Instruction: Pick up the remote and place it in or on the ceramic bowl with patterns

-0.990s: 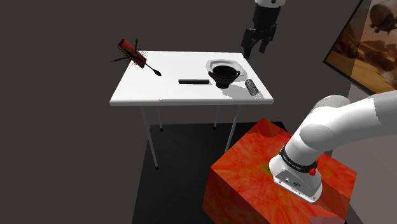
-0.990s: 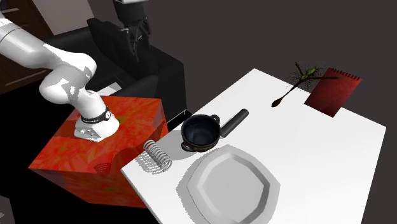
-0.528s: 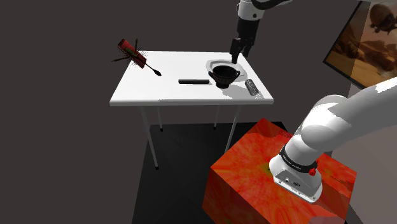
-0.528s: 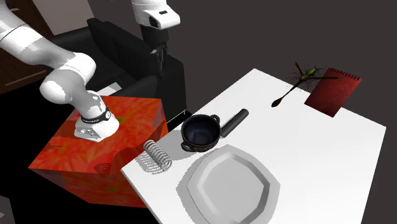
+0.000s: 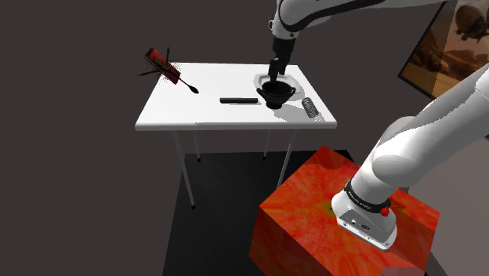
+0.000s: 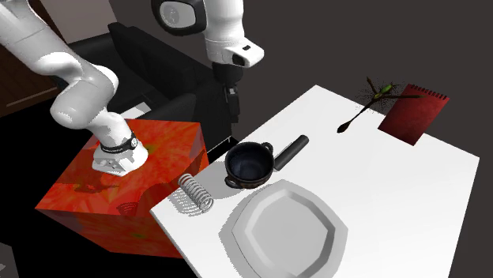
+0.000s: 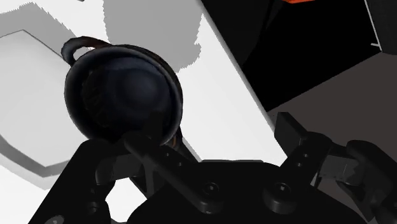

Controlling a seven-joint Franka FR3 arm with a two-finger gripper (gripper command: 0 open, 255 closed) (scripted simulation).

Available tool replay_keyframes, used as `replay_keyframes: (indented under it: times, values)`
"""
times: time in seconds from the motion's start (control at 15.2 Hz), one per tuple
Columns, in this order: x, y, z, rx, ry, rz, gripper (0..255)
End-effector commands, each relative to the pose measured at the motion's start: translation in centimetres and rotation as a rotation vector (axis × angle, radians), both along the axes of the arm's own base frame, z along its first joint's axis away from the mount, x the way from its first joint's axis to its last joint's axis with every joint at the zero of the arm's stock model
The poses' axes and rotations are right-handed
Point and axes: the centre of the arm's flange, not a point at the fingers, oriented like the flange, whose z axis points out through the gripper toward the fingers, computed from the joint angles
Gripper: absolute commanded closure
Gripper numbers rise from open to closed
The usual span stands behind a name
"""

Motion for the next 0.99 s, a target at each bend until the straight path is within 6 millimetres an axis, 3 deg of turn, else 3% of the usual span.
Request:
replay_keyframes:
  times: [0.0,0.46,0.92]
  values:
    - [2.4,-0.1,-1.4,-0.003,-0.002,0.057,0]
    - [9.9,0.4,-6.6,-0.013,-0.003,0.247,0]
    - [17.2,2.2,-11.7,-0.022,-0.004,0.437,0]
